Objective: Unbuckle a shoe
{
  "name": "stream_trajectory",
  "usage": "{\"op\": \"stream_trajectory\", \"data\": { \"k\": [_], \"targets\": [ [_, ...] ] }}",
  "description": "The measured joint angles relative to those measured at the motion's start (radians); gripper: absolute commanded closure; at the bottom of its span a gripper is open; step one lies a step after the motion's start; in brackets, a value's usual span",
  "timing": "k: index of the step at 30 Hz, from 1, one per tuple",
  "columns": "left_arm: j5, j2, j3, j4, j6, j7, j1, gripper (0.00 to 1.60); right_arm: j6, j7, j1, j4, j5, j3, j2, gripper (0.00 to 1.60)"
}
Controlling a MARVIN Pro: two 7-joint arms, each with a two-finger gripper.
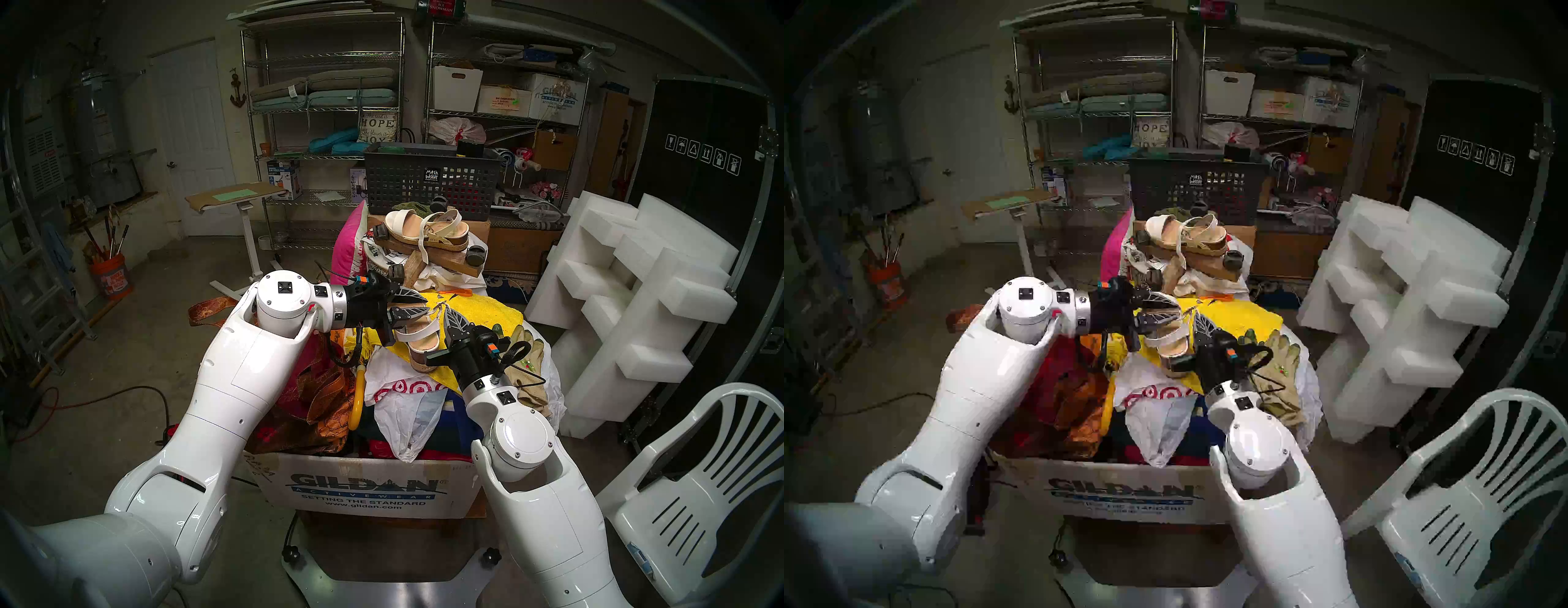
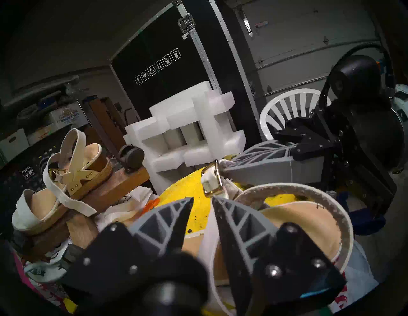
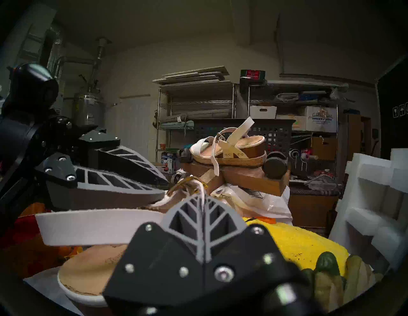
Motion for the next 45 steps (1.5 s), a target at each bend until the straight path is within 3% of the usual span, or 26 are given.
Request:
{"op": "stream_trajectory", "data": {
  "k": [12, 15, 16, 24, 42, 45],
  "targets": [
    [0.014, -0.001, 0.009, -0.003, -0.018, 0.009, 0.007, 0.80, 0.000, 0.000, -0.002, -0.002, 0.007, -0.004, 0.000, 1.60],
    [0.019, -0.001, 0.011, -0.003, -0.025, 0.012, 0.008, 0.73, 0.001, 0.000, -0.002, -0.002, 0.008, -0.007, 0.000, 1.60],
    [0.020, -0.002, 0.012, -0.003, -0.027, 0.013, 0.008, 0.64, 0.001, 0.000, -0.002, -0.002, 0.008, -0.008, 0.000, 1.60],
    [0.026, -0.006, 0.017, -0.005, -0.040, 0.017, 0.008, 0.53, 0.005, -0.001, -0.003, -0.003, 0.009, -0.011, 0.000, 1.60],
    [0.028, -0.020, -0.001, -0.006, -0.073, 0.072, 0.007, 0.47, 0.010, -0.013, -0.003, -0.001, 0.013, -0.012, 0.000, 1.60],
    [0.028, -0.022, -0.004, -0.004, -0.079, 0.079, 0.006, 0.56, 0.010, -0.013, -0.004, -0.001, 0.015, -0.012, 0.000, 1.60]
  ]
}}
